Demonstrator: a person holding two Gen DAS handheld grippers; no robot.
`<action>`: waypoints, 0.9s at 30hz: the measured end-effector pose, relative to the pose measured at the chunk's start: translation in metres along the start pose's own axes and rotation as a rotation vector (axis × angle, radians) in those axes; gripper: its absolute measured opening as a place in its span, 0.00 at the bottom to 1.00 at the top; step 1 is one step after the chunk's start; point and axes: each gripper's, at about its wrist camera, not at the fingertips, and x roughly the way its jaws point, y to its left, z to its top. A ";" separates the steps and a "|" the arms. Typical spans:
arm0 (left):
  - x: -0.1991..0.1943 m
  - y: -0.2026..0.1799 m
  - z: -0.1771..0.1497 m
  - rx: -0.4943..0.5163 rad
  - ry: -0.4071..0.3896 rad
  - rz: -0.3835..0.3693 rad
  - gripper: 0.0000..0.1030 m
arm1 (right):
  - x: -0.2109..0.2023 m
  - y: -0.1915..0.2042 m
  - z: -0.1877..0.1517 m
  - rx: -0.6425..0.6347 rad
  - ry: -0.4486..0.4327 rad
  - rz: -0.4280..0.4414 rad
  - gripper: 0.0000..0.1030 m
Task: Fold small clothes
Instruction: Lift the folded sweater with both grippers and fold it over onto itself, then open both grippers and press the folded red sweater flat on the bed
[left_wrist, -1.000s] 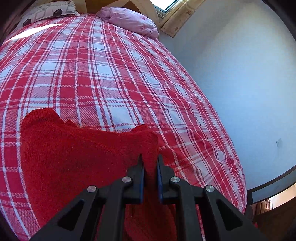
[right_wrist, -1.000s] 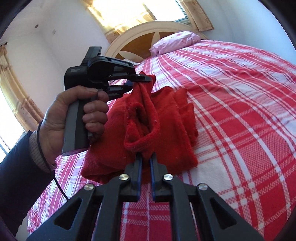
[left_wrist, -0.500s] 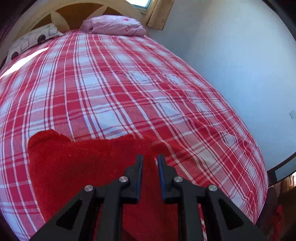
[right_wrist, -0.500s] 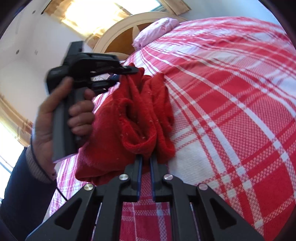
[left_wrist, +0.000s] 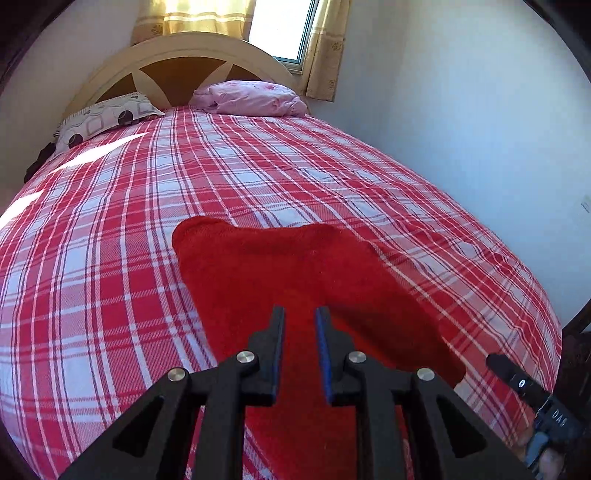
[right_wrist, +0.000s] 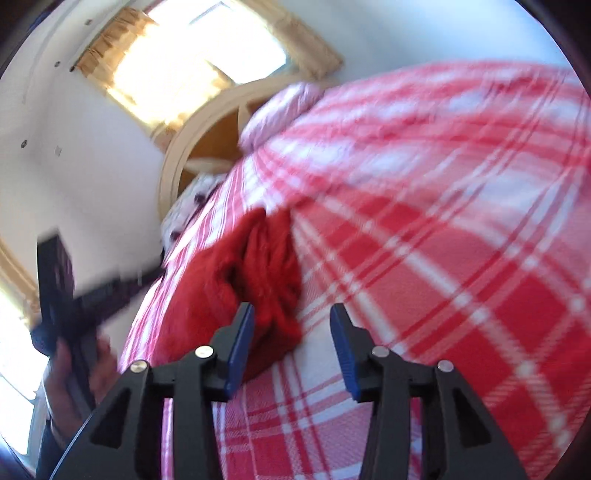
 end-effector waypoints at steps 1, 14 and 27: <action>-0.002 0.000 -0.005 0.004 -0.009 -0.003 0.17 | -0.007 0.009 0.002 -0.053 -0.031 -0.007 0.45; 0.011 -0.001 -0.046 0.076 -0.048 -0.040 0.23 | 0.124 0.099 0.045 -0.383 0.321 0.036 0.39; -0.013 0.004 -0.072 0.052 -0.111 -0.084 0.50 | 0.123 0.066 0.049 -0.296 0.344 0.011 0.05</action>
